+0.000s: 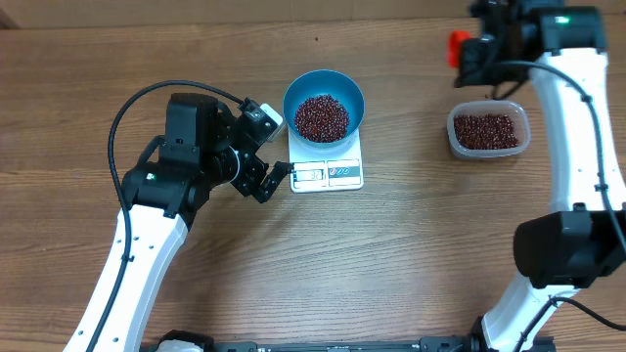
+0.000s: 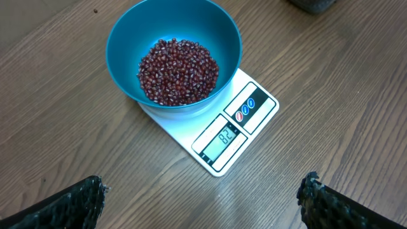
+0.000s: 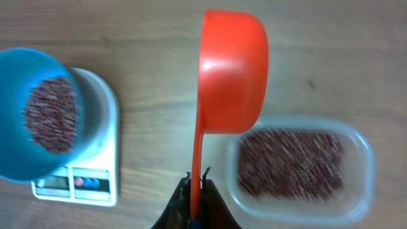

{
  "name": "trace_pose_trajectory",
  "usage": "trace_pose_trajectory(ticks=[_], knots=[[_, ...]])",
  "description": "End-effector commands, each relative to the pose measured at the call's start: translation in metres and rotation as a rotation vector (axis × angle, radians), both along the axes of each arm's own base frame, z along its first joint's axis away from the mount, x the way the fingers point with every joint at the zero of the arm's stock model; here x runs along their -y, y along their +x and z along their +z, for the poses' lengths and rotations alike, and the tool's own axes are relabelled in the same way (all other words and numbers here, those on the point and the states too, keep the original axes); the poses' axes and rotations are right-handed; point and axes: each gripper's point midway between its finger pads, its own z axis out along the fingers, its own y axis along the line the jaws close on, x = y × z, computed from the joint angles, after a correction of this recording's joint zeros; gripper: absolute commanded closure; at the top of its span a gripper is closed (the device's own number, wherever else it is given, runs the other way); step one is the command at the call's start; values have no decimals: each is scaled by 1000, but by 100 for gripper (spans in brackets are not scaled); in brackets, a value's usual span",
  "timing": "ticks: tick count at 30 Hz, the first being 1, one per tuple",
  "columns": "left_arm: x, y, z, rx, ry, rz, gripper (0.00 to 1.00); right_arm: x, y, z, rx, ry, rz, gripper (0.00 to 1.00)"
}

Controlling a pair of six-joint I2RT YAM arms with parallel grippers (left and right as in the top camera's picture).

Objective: Scoop item into bowl and weigh 150g on scale
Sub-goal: 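Move the empty scoop with the right gripper back to the tub, then dip the scoop into the red beans with the right gripper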

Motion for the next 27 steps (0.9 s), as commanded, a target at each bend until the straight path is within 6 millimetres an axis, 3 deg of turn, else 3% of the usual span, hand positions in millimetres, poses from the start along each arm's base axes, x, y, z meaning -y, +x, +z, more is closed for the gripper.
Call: trace_pose_trajectory(ticks=[1,6,17,27], knots=[[-3,2,1,-2,-6,13,0,23,-10,16,7,17,-58,96],[-3,2,1,-2,-6,13,1,46,-29,4,-81,24,-117,96],[-3,2,1,-2,-6,13,0,70,-63,-43,-275,-99,-163,96],[-3,2,1,-2,-6,13,1,85,-71,-79,-333,-175,-179,96]])
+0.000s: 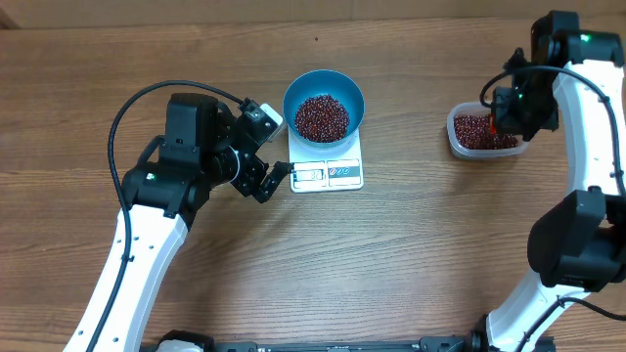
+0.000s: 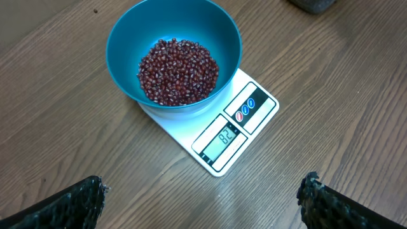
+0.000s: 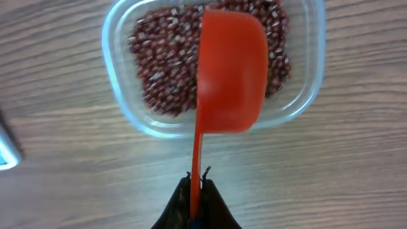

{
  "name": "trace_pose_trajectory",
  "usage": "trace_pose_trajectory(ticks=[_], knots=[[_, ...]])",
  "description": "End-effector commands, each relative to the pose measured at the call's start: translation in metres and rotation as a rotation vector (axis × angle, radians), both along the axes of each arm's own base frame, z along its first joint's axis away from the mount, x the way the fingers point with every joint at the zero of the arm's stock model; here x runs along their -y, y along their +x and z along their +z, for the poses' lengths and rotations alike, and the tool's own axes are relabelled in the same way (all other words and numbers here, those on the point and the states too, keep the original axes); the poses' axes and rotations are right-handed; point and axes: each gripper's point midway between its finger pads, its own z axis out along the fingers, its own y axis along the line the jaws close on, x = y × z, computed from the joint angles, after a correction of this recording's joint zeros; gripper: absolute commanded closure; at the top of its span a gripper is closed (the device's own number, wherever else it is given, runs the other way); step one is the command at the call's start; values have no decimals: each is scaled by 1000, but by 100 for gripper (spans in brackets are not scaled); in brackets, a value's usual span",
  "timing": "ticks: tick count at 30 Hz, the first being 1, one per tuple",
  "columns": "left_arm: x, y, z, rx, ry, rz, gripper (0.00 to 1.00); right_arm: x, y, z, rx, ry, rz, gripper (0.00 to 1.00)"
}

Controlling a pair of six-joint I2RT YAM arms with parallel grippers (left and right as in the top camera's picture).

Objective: Scoop item into bowl and weigh 150g on scale
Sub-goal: 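Dip the scoop into the red beans with the right gripper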

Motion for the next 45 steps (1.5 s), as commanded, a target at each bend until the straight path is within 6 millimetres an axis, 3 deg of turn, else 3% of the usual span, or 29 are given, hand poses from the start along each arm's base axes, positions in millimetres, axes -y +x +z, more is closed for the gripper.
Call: trace_pose_trajectory(ticks=[1,11,21,27,34,45], knots=[[-3,2,1,-2,-6,13,0,14,-2,-6,11,-75,0,96],[-3,2,1,-2,-6,13,0,27,15,-28,68,-128,19,96],[-3,2,1,-1,-6,13,1,40,21,-39,70,-130,1,96],[-3,2,1,-1,-6,12,0,40,22,-58,29,-121,8,96],[-3,2,1,-2,-6,13,0,29,25,-71,19,-53,41,96],[-3,2,1,-1,-6,12,0,-9,27,-69,46,162,85,96]])
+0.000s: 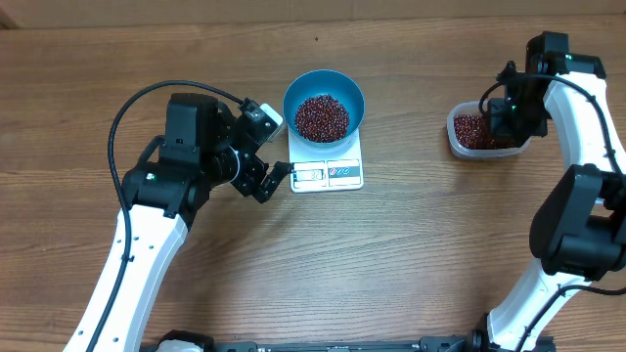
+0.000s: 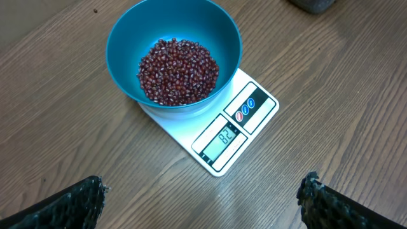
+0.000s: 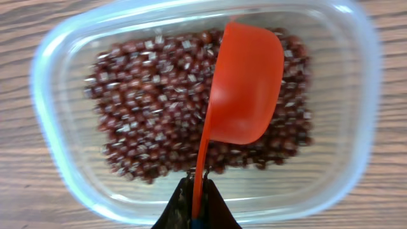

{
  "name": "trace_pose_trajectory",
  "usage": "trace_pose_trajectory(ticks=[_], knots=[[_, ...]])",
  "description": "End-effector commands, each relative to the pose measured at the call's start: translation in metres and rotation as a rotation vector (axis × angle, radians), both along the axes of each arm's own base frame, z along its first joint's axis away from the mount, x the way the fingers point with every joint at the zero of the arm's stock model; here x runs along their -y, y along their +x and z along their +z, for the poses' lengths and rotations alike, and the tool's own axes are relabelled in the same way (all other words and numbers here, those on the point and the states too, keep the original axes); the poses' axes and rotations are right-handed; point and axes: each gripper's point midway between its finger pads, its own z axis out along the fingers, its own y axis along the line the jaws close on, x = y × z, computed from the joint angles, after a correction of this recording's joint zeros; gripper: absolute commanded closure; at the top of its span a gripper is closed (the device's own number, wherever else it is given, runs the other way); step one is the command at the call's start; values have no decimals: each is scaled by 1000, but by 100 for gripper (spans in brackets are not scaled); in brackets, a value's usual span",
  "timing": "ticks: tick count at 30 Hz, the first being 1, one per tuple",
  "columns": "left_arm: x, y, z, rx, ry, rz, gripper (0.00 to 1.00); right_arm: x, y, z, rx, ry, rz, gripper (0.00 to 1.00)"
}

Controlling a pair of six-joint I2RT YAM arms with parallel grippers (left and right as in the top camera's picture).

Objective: Scoop item into bowl and weigh 150g on scale
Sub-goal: 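Dip the scoop into the red beans with the right gripper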

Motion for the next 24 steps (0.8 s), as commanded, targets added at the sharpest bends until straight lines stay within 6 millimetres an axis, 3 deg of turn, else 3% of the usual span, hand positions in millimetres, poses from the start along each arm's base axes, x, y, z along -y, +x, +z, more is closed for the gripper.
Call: trace_pose_trajectory(ticks=[1,10,18,24], knots=[[-3,2,1,-2,-6,13,0,-22,1,-5,1,129,42,96],[-3,2,1,-1,-6,12,1,-35,-11,-3,-34,200,90,96],[-3,2,1,-1,-6,12,0,-39,-9,2,-3,291,90,96],[-3,2,1,-1,-6,13,0,-26,-6,9,45,393,25,96]])
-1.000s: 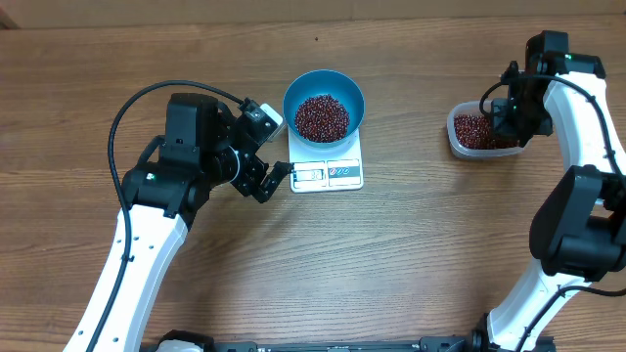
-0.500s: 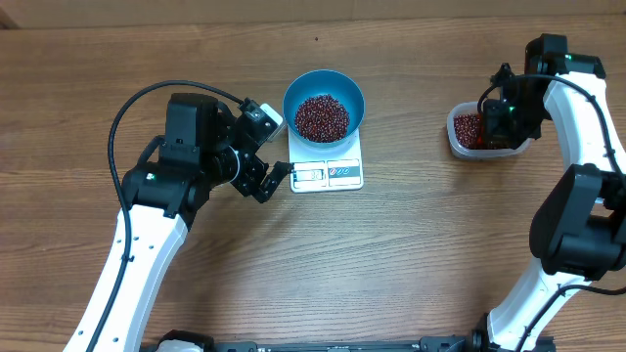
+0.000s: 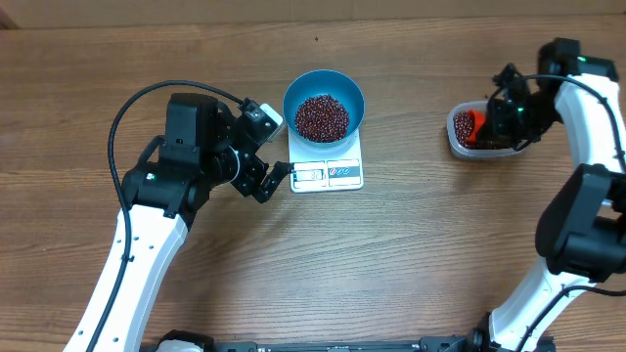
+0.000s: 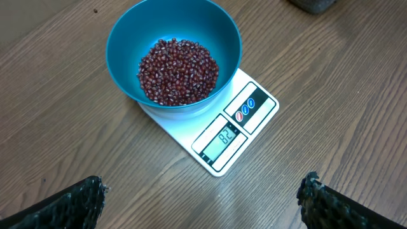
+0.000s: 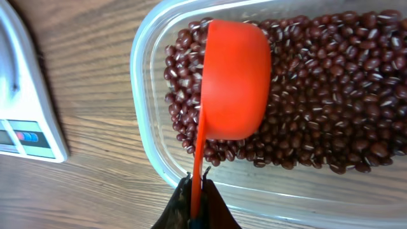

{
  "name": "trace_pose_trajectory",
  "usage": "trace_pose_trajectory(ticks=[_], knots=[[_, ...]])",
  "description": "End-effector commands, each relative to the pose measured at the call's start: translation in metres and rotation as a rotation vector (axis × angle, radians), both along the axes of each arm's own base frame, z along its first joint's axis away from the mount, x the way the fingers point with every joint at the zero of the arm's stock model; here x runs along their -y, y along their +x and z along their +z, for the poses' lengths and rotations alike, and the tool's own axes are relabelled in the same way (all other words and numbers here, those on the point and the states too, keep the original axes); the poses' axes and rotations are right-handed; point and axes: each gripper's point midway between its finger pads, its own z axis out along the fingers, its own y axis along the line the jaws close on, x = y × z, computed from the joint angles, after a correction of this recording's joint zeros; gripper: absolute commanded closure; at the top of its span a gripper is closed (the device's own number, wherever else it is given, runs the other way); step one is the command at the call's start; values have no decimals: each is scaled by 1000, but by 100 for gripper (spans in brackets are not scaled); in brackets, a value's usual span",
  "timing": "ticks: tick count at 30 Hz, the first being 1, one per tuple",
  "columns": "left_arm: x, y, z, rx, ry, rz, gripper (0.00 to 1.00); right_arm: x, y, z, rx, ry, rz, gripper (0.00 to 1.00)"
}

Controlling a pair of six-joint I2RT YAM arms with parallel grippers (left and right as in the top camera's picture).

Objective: Scoop item into bowl and weigh 150g on scale
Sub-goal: 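Dip the scoop into the red beans with the right gripper, then lift the filled scoop from the tub over the blue bowl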

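A blue bowl (image 4: 173,57) of red beans (image 4: 178,71) stands on the white scale (image 4: 219,137), whose display reads 82. My left gripper (image 4: 202,202) hangs open just in front of the scale, nothing between its fingers. At the right, a clear tub (image 5: 152,133) holds more red beans (image 5: 324,121). My right gripper (image 5: 198,184) is shut on the handle of the orange scoop (image 5: 234,79), whose cup is turned back-up among the beans at the tub's left end. The overhead view shows the orange scoop (image 3: 467,124) inside the tub (image 3: 454,140).
The wooden table (image 3: 411,254) carries only the scale, bowl and tub. The left arm (image 3: 186,161) sits left of the scale; the right arm (image 3: 577,127) reaches in from the right edge over the tub.
The scoop has shifted from the middle of the tub to its left end, nearer the scale, with the right wrist turned. The left arm and the scale reading of 82 are unchanged.
First my right gripper held the orange scoop high, between scale and tub. Then it was over the tub, later low among the beans at the middle, and now at the tub's left end. The left gripper stayed open by the scale; the display stayed at 82.
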Motion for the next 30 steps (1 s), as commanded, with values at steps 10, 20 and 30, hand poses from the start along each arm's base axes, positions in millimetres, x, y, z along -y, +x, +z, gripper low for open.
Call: trace_pose_trajectory(ticks=[10,20,30], knots=[[-3,2,1,-2,-6,13,0,22,-2,12,62,223,-90,96],[-3,2,1,-1,-6,13,0,39,-13,29,110,376,-141,96],[-3,2,1,-2,-6,13,0,38,-20,53,163,545,-166,96]])
